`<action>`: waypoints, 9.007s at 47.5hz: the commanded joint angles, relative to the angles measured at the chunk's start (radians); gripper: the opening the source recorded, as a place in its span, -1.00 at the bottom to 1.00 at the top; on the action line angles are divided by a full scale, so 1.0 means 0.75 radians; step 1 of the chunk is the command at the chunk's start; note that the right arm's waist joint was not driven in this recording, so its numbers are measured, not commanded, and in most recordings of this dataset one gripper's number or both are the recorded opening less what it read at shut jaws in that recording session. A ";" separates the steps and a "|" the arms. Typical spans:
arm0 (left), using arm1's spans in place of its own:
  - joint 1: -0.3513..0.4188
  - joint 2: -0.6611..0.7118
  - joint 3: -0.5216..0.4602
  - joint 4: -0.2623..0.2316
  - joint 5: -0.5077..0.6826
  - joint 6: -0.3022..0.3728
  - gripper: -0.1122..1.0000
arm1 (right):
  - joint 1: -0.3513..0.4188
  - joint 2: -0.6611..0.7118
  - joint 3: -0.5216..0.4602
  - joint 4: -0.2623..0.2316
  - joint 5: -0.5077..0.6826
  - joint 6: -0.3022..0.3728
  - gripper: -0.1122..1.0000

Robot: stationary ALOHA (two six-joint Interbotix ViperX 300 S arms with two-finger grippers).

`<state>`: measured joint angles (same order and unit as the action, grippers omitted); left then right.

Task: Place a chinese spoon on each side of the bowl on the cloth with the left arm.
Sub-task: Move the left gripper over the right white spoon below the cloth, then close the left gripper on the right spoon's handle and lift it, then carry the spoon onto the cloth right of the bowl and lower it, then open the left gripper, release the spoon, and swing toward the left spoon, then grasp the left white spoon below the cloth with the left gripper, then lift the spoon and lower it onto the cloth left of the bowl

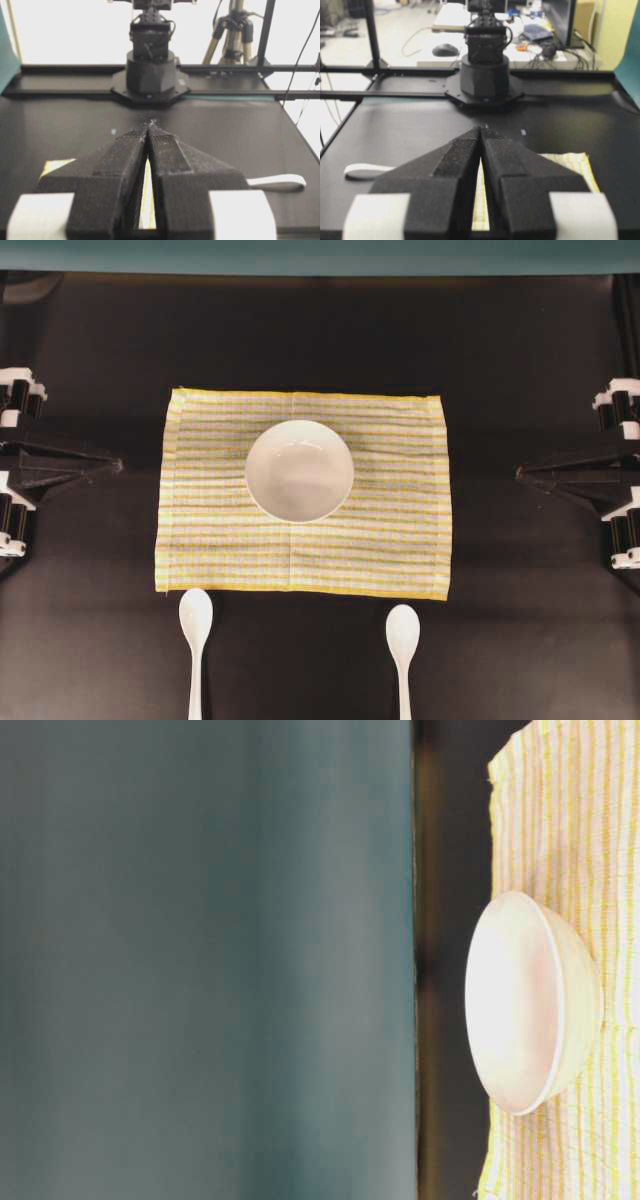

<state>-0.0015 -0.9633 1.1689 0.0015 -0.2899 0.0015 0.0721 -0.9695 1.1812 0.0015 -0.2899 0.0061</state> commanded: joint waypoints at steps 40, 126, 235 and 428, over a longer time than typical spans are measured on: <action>-0.106 1.205 -0.749 0.057 0.284 -0.953 -0.80 | 0.000 0.002 0.108 0.010 0.070 -0.008 -0.79; -0.209 1.925 -1.336 0.059 0.493 -0.699 -0.07 | 0.000 -0.053 0.129 0.037 0.151 -0.004 -0.79; 0.282 1.843 -1.487 0.059 0.839 -0.256 0.04 | 0.000 -0.049 0.162 0.037 0.125 -0.008 -0.79; 0.507 1.008 -0.462 0.059 0.712 0.184 -0.66 | 0.000 -0.074 0.196 0.037 0.074 0.002 -0.79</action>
<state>0.3728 -0.2010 0.8222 0.0430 0.2746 0.1365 0.0721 -1.0308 1.3330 0.0276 -0.2286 0.0061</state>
